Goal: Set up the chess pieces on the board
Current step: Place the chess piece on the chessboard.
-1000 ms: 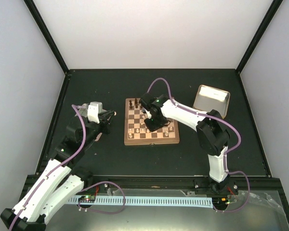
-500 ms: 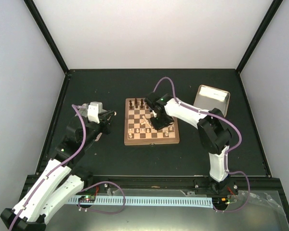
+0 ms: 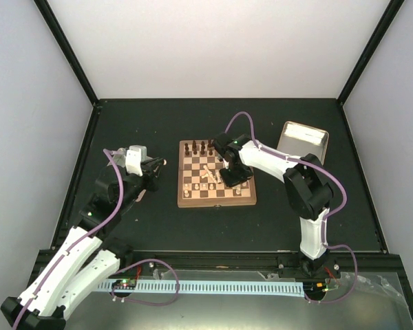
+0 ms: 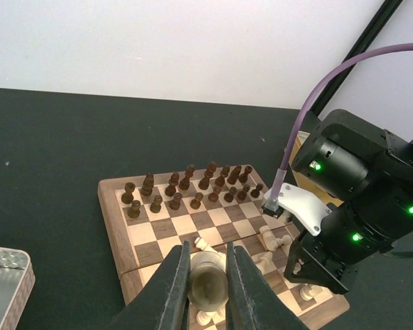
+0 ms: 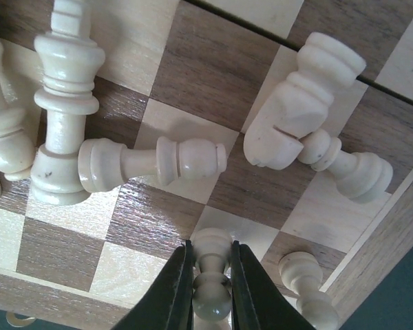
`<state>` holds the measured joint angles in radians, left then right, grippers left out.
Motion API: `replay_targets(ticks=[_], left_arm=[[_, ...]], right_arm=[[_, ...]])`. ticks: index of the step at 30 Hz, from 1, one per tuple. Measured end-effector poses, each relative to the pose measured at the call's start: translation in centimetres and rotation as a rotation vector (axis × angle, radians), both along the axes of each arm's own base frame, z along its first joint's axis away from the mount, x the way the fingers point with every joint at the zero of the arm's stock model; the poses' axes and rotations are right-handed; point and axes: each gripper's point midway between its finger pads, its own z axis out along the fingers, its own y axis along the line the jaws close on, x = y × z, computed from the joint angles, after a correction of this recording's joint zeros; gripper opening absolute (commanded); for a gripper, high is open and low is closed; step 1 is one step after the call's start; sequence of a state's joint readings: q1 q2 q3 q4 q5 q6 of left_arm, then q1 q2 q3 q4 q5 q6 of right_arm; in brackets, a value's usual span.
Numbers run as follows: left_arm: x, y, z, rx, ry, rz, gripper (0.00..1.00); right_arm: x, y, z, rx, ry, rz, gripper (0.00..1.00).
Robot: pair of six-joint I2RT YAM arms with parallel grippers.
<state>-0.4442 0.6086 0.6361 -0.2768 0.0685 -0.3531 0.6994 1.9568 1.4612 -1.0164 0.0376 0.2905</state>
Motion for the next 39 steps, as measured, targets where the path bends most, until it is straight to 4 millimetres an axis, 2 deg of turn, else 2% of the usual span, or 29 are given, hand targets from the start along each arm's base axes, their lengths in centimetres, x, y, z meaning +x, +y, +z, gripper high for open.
replay_targets(ticks=[5,17,22,30,35,39], left_arm=[[0.0,0.0,0.0,0.000,0.001,-0.002,0.05],[0.0,-0.1,-0.1,0.001,0.003,-0.005,0.05],[0.0,-0.1,-0.1,0.000,0.004,-0.005,0.05],[-0.1,-0.2,-0.1,-0.001,0.005,-0.013,0.06],[-0.1,-1.0,-0.6,-0.004,0.024,-0.054,0.05],[-0.1,-2.4,-1.5,-0.009,0.067,-0.124,0.05]], right_arm=[[0.0,-0.1,0.0,-0.002,0.000,-0.001,0.15],[-0.1,-0.5,-0.3,-0.015,0.005,-0.009,0.24],[0.0,-0.5,0.3,-0.006,-0.006,-0.010,0.26],[0.5,-0.2,2.6,0.039,-0.065,-0.027,0.33],[1.7,-0.3,5.9,0.113,-0.193,-0.077,0.34],[2.5,-1.4,8.4,0.189,-0.300,-0.159,0.34]])
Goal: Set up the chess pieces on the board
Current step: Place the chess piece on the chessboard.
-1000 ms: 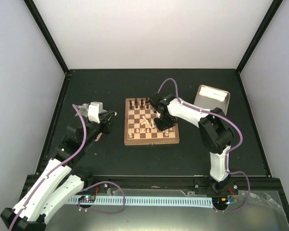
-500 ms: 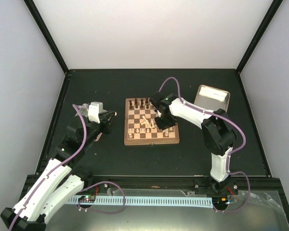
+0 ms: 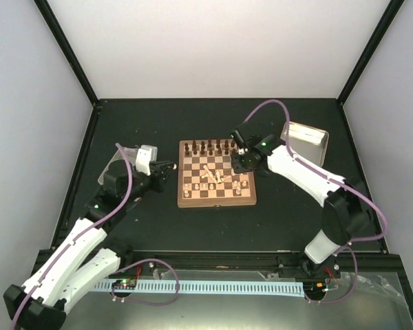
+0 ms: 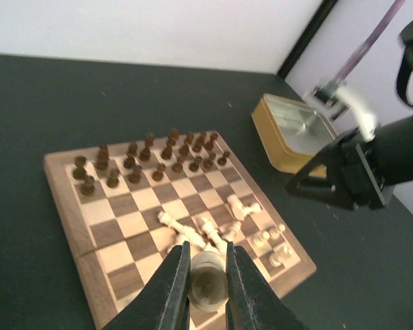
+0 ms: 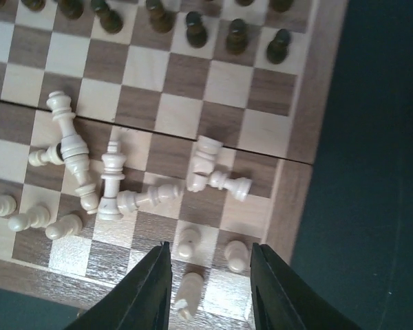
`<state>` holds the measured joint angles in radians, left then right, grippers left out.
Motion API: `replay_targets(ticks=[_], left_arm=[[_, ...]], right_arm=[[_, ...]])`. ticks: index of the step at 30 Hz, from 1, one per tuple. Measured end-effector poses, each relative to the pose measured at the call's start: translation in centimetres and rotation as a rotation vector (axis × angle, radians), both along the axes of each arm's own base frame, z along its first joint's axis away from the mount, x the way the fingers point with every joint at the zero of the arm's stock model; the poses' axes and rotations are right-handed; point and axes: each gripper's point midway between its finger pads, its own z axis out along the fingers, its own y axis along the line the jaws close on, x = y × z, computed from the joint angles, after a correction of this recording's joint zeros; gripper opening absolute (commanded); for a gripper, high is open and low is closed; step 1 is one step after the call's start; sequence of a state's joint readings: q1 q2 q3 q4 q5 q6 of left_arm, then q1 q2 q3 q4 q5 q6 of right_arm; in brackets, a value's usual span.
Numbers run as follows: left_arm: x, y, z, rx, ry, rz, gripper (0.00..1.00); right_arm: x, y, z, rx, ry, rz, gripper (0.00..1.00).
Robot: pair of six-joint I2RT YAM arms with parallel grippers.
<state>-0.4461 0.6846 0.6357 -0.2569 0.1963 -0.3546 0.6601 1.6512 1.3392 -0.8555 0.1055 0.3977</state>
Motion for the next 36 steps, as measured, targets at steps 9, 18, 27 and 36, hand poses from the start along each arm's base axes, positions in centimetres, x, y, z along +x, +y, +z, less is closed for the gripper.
replay_targets(ticks=[9,18,27,36], left_arm=[[-0.6,-6.4,-4.2,0.052,0.152,-0.208,0.05],[-1.3,-12.4,-10.7,0.231,0.233,-0.277,0.04],[0.3,-14.7,-16.9,0.419,0.293,-0.202,0.05],[0.4,-16.1,-18.8,0.488,0.272,-0.182,0.11]], right_arm=[[-0.3,-3.6,1.1,0.126,-0.109,-0.165,0.35],[-0.6,-5.0,0.3,0.174,-0.138,-0.222,0.35],[-0.3,-6.5,0.4,0.199,-0.166,-0.261,0.36],[-0.2,-7.3,0.4,0.208,-0.175,-0.283,0.36]])
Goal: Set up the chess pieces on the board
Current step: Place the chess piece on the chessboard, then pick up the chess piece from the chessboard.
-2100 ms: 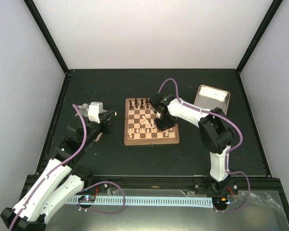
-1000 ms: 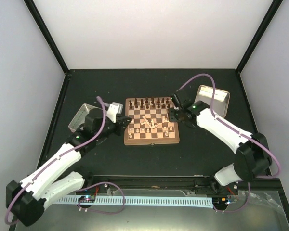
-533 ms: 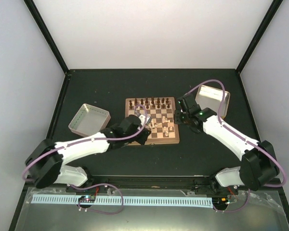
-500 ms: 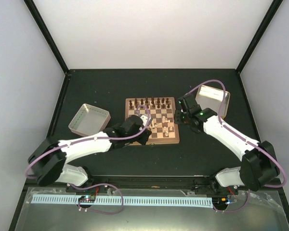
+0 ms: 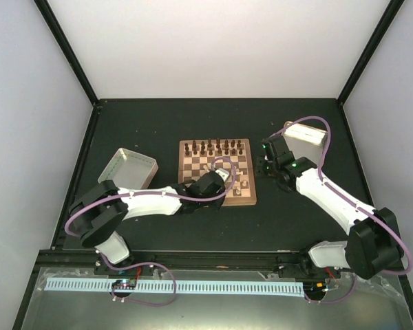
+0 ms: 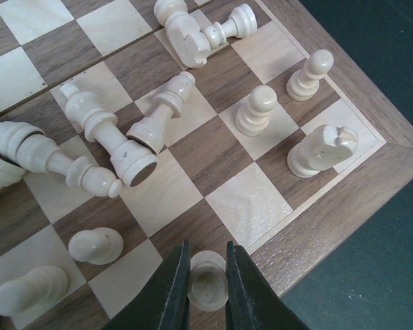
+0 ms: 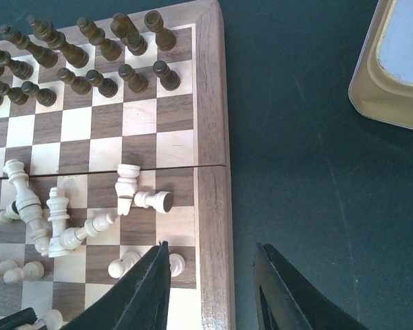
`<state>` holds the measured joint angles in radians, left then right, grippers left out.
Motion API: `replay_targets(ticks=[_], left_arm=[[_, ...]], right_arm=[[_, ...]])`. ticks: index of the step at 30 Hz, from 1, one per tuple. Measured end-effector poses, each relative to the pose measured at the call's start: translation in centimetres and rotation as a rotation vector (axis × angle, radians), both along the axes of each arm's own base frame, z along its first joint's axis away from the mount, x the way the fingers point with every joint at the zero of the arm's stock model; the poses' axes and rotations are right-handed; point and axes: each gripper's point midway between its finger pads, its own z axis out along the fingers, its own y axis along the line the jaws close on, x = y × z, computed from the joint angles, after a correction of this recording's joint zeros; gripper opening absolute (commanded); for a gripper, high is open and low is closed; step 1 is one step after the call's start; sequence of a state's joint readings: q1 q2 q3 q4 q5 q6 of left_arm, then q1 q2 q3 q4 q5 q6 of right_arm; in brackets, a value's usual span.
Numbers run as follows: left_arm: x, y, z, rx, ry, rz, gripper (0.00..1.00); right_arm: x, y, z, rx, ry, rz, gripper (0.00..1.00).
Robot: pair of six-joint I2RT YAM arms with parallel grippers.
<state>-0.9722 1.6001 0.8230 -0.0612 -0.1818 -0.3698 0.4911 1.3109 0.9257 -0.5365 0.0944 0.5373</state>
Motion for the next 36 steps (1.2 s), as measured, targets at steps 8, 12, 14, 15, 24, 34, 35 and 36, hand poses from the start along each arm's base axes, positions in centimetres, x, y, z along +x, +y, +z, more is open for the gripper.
replay_targets(ticks=[8,12,14,15,24,34,35,36], left_arm=[[-0.1,-0.5,-1.0,0.036,-0.011,-0.002,0.41],[0.0,-1.1,-0.1,0.031,0.004,-0.006,0.46],[0.1,-1.6,0.9,0.026,0.022,-0.005,0.48],[0.1,-2.0,1.5,0.019,0.034,-0.004,0.48],[-1.5,-1.2,1.7,0.063,0.211,0.037,0.47],[-2.0,0.3,-0.6,0.133,0.327,0.063,0.38],[-1.9,0.1,-0.7,0.133,0.331,0.062,0.38],[-1.7,-0.1,-0.8,0.133,0.334,0.061,0.38]], right_arm=[[0.1,0.0,0.0,0.008,-0.001,0.000,0.36],[0.1,0.0,0.1,0.017,0.000,0.001,0.36],[0.1,0.0,0.2,0.021,0.000,0.003,0.36],[0.0,0.1,0.2,0.024,-0.001,0.005,0.36],[0.1,0.1,0.5,0.032,-0.013,0.005,0.36],[-0.1,-0.2,0.5,0.035,-0.019,-0.002,0.36],[-0.1,-0.2,0.5,0.035,-0.019,-0.002,0.36],[-0.1,-0.2,0.5,0.036,-0.020,-0.002,0.35]])
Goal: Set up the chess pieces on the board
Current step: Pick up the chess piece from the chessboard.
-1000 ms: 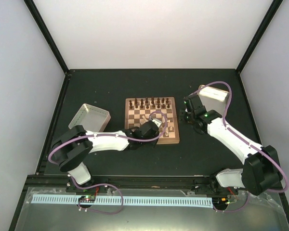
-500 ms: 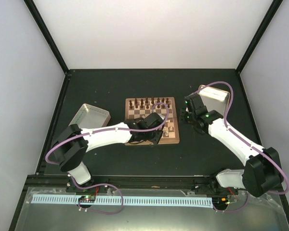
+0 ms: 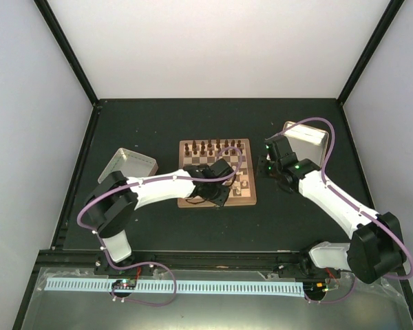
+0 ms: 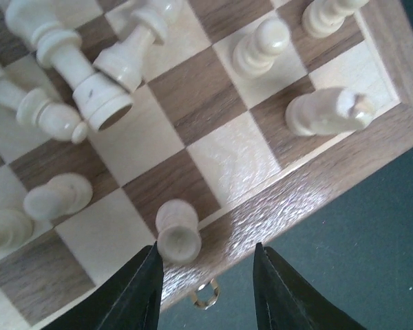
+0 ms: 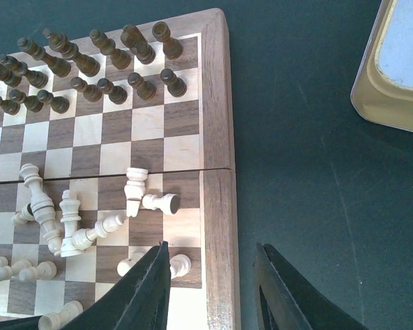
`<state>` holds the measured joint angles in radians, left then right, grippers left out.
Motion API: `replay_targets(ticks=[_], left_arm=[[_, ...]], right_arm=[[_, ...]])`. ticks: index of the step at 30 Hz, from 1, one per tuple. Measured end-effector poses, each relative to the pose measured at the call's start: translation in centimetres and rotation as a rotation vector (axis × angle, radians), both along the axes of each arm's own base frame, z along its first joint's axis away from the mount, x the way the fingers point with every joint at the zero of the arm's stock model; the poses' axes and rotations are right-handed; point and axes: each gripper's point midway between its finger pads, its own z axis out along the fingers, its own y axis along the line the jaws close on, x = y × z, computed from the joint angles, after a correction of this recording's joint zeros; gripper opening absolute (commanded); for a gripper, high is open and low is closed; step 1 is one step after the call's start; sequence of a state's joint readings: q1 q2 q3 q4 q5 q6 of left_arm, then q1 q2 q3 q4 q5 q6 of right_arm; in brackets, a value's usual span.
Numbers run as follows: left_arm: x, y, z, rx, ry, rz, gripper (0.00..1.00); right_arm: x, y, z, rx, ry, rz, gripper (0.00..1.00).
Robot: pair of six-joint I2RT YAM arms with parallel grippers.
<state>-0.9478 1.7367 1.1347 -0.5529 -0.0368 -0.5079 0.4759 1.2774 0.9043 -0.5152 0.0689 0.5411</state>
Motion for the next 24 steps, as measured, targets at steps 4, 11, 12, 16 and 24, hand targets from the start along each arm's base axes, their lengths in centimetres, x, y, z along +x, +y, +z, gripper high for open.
replay_targets(ticks=[4,11,12,16,24], left_arm=[[0.7,-0.7,0.2,-0.009,-0.005,-0.003,0.33],[1.3,-0.9,0.6,-0.013,-0.015,-0.003,0.28],[1.3,-0.9,0.6,-0.013,-0.017,-0.002,0.28],[1.5,-0.6,0.0,0.005,-0.010,0.005,0.28],[1.4,-0.5,-0.5,0.019,-0.003,0.001,0.17]], right_arm=[[0.0,0.0,0.0,-0.001,0.000,0.000,0.35],[0.1,-0.2,0.1,-0.006,-0.005,-0.006,0.35],[0.1,-0.2,0.1,-0.006,-0.006,-0.006,0.35],[0.1,-0.3,0.5,-0.005,-0.018,-0.011,0.35],[0.1,-0.6,1.1,-0.008,-0.040,-0.022,0.35]])
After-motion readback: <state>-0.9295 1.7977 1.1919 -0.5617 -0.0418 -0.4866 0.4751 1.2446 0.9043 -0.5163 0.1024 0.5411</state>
